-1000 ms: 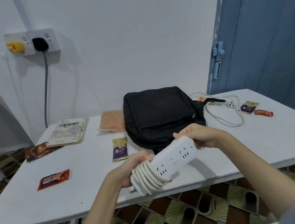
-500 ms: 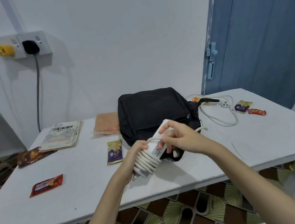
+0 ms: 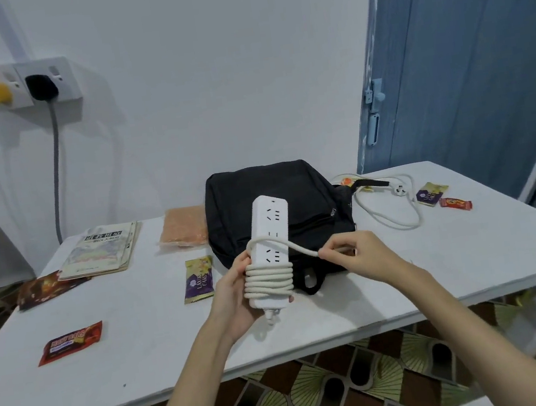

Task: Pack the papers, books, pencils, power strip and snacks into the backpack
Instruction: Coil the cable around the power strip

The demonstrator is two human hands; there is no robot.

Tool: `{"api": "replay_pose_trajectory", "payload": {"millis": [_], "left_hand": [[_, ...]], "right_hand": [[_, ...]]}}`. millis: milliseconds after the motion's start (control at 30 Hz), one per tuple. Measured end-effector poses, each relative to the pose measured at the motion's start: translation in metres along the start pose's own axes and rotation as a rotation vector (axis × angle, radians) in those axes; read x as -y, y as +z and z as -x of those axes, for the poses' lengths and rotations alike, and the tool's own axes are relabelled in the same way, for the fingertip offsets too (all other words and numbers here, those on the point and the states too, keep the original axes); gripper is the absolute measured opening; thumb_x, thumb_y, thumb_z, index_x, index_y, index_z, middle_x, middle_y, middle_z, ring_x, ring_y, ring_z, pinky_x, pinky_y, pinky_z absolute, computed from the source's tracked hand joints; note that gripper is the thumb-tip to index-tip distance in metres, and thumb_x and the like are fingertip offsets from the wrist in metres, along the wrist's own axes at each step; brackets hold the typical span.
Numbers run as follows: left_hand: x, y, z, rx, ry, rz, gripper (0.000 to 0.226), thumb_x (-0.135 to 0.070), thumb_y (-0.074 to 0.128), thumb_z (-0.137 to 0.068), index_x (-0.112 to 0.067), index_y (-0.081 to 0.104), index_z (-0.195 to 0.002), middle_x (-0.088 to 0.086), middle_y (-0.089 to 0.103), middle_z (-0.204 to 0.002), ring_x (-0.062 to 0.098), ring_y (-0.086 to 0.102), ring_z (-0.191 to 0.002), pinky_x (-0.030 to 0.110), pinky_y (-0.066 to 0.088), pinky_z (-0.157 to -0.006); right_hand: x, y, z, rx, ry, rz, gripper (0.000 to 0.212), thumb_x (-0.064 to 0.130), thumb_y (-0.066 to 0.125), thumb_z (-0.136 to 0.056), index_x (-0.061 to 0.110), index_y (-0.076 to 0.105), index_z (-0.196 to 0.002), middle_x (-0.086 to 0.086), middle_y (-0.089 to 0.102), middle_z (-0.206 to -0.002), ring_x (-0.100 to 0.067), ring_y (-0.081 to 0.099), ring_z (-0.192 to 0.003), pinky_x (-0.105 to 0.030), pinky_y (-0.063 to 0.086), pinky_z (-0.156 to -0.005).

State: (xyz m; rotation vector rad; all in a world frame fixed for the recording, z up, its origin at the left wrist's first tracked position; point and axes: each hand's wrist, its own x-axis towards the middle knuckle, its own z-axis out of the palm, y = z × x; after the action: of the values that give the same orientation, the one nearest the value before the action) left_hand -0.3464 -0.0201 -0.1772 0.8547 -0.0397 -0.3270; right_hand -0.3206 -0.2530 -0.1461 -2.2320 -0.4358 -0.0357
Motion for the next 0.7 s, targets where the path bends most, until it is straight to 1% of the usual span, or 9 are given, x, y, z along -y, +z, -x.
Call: {"api": "replay_pose_trajectory", "payload": {"millis": [100, 167, 233, 300, 367, 433, 533, 667, 700], "left_hand": [[0.002, -0.004, -0.007, -0.108, -0.034, 0.019, 0.038, -0.031, 0.036, -0.093, -0.008, 0.059, -0.112, 0.014, 0.063, -0.092, 0.029, 0.064, -0.071, 0.04, 0.052, -0.062], [0.004, -0.003, -0.011, -0.156, -0.029, 0.057, 0.045, -0.04, 0.044, -0.086, -0.003, 0.062, -0.105, 0.015, 0.063, -0.091, 0.029, 0.064, -0.074, 0.036, 0.049, -0.065], [0.008, -0.001, -0.015, -0.199, -0.021, 0.072, 0.054, -0.045, 0.054, -0.076, -0.001, 0.063, -0.105, 0.014, 0.063, -0.09, 0.028, 0.062, -0.076, 0.034, 0.049, -0.066], [0.012, 0.001, -0.021, -0.261, -0.024, 0.067, 0.051, -0.046, 0.063, -0.067, -0.006, 0.064, -0.099, 0.009, 0.059, -0.082, 0.025, 0.059, -0.068, 0.031, 0.046, -0.064], [0.015, 0.003, -0.025, -0.326, -0.016, 0.059, 0.044, -0.046, 0.07, -0.059, -0.012, 0.064, -0.087, 0.003, 0.052, -0.07, 0.019, 0.054, -0.056, 0.027, 0.042, -0.061], [0.018, 0.006, -0.026, -0.35, -0.019, 0.059, 0.036, -0.047, 0.066, -0.066, -0.014, 0.064, -0.079, -0.001, 0.048, -0.063, 0.015, 0.05, -0.05, 0.024, 0.038, -0.058], [0.022, 0.014, -0.024, -0.292, -0.035, 0.071, 0.04, -0.046, 0.054, -0.079, -0.012, 0.073, -0.071, 0.001, 0.05, -0.069, 0.016, 0.051, -0.052, 0.025, 0.039, -0.057], [0.025, 0.03, -0.021, -0.108, -0.07, 0.175, 0.045, -0.042, 0.049, -0.077, -0.007, 0.067, -0.099, 0.018, 0.06, -0.097, 0.027, 0.052, -0.056, 0.031, 0.043, -0.055], [0.026, 0.033, -0.021, -0.072, -0.072, 0.19, 0.046, -0.04, 0.046, -0.077, -0.006, 0.066, -0.101, 0.022, 0.061, -0.101, 0.027, 0.051, -0.055, 0.031, 0.043, -0.054]], "right_hand": [[0.0, 0.003, 0.008, 0.034, -0.003, -0.063, 0.013, 0.031, 0.069, -0.083, 0.023, 0.072, -0.074, 0.015, 0.067, -0.068, 0.003, 0.058, -0.066, -0.018, 0.04, -0.069], [0.0, 0.006, 0.011, 0.035, -0.013, -0.073, 0.013, 0.03, 0.07, -0.082, 0.021, 0.073, -0.072, 0.016, 0.066, -0.065, 0.004, 0.057, -0.064, -0.014, 0.038, -0.067], [-0.002, 0.006, 0.011, 0.0, -0.024, -0.092, 0.011, 0.03, 0.071, -0.081, 0.022, 0.074, -0.073, 0.012, 0.069, -0.069, 0.001, 0.06, -0.07, -0.015, 0.04, -0.069], [-0.004, 0.002, 0.01, -0.042, -0.028, -0.098, 0.009, 0.03, 0.073, -0.079, 0.023, 0.074, -0.074, 0.007, 0.071, -0.074, -0.004, 0.063, -0.074, -0.019, 0.043, -0.072], [-0.006, -0.004, 0.009, -0.088, -0.017, -0.087, 0.012, 0.032, 0.074, -0.077, 0.023, 0.072, -0.07, 0.006, 0.069, -0.07, -0.007, 0.06, -0.07, -0.023, 0.045, -0.068], [-0.006, -0.011, 0.008, -0.149, -0.009, 0.018, 0.026, 0.042, 0.073, -0.075, 0.023, 0.064, -0.06, 0.007, 0.06, -0.059, -0.007, 0.052, -0.059, -0.024, 0.041, -0.06], [-0.009, -0.022, 0.005, -0.241, 0.043, 0.189, 0.049, 0.058, 0.069, -0.072, 0.023, 0.044, -0.048, 0.007, 0.046, -0.046, -0.008, 0.043, -0.051, -0.024, 0.032, -0.053], [-0.022, -0.029, -0.002, -0.214, 0.112, 0.077, 0.058, 0.062, 0.072, -0.065, 0.021, 0.037, -0.045, 0.01, 0.038, -0.037, -0.009, 0.039, -0.049, -0.026, 0.03, -0.054], [-0.026, -0.031, -0.004, -0.206, 0.118, 0.03, 0.059, 0.061, 0.074, -0.063, 0.019, 0.036, -0.045, 0.01, 0.037, -0.038, -0.009, 0.037, -0.048, -0.026, 0.03, -0.053]]}}
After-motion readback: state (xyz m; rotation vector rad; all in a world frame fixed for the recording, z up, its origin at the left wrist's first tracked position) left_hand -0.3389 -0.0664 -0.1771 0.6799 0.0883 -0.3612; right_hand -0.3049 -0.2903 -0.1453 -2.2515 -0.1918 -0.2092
